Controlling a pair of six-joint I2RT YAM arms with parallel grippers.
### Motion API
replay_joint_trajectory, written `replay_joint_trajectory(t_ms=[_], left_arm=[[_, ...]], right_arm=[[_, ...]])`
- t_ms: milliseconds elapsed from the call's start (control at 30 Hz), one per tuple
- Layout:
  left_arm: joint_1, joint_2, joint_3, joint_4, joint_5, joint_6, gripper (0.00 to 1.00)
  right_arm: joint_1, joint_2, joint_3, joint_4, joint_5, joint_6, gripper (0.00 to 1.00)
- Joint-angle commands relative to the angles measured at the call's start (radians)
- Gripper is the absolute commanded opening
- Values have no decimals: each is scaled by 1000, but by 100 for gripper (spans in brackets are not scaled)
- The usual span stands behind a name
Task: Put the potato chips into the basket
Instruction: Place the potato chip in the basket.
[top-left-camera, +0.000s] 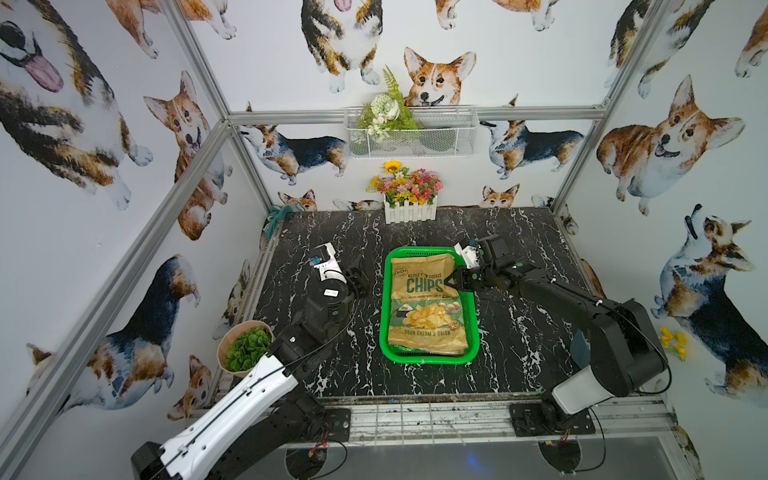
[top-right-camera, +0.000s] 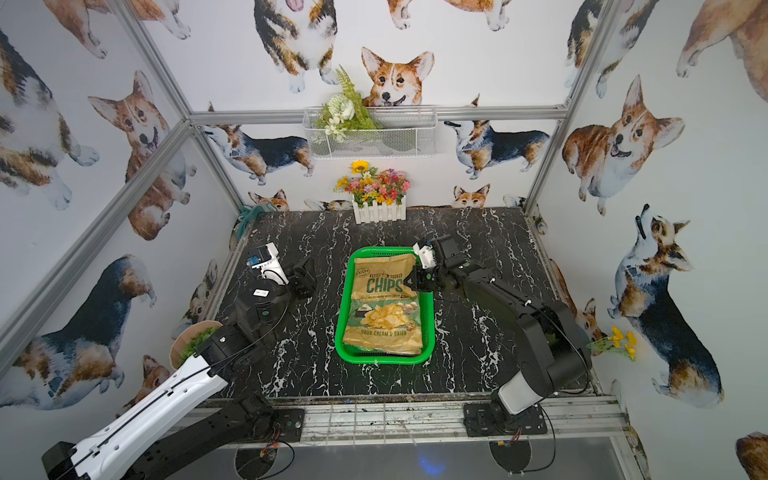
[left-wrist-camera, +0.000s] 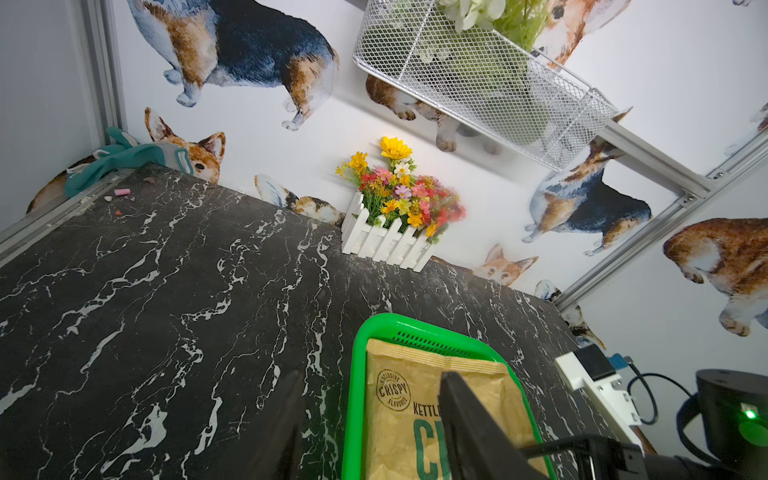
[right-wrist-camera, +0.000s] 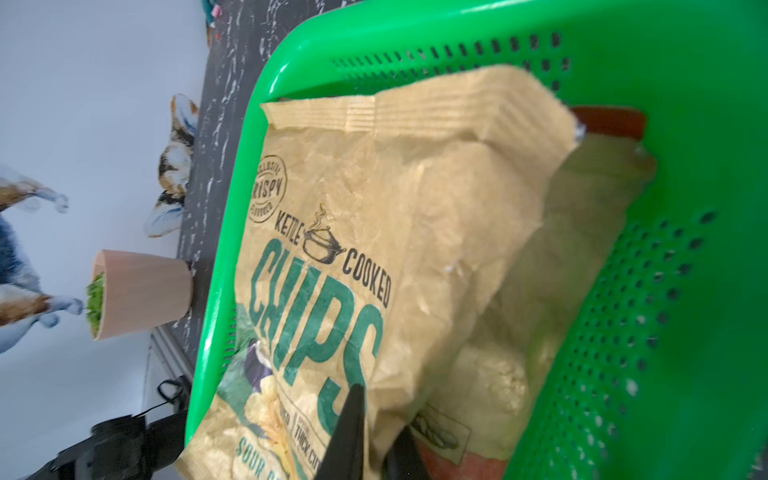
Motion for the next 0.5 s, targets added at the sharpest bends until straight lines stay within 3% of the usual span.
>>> replay_joint_trajectory(t_ms=[0, 67, 300, 467], left_arm=[[1, -12, -6, -1, -9, -9, 56], [2, -19, -12, -2, -14, -11, 57], [4, -15, -22, 13, -12, -23, 57], [6, 16, -20, 34, 19, -38, 57]], right_arm=[[-7, 21, 65, -146, 185, -111, 34], [-10, 26, 100, -190, 202, -125, 43], [97, -82, 108, -163, 358, -64, 52], [175, -21, 74, -69, 308, -19, 58]])
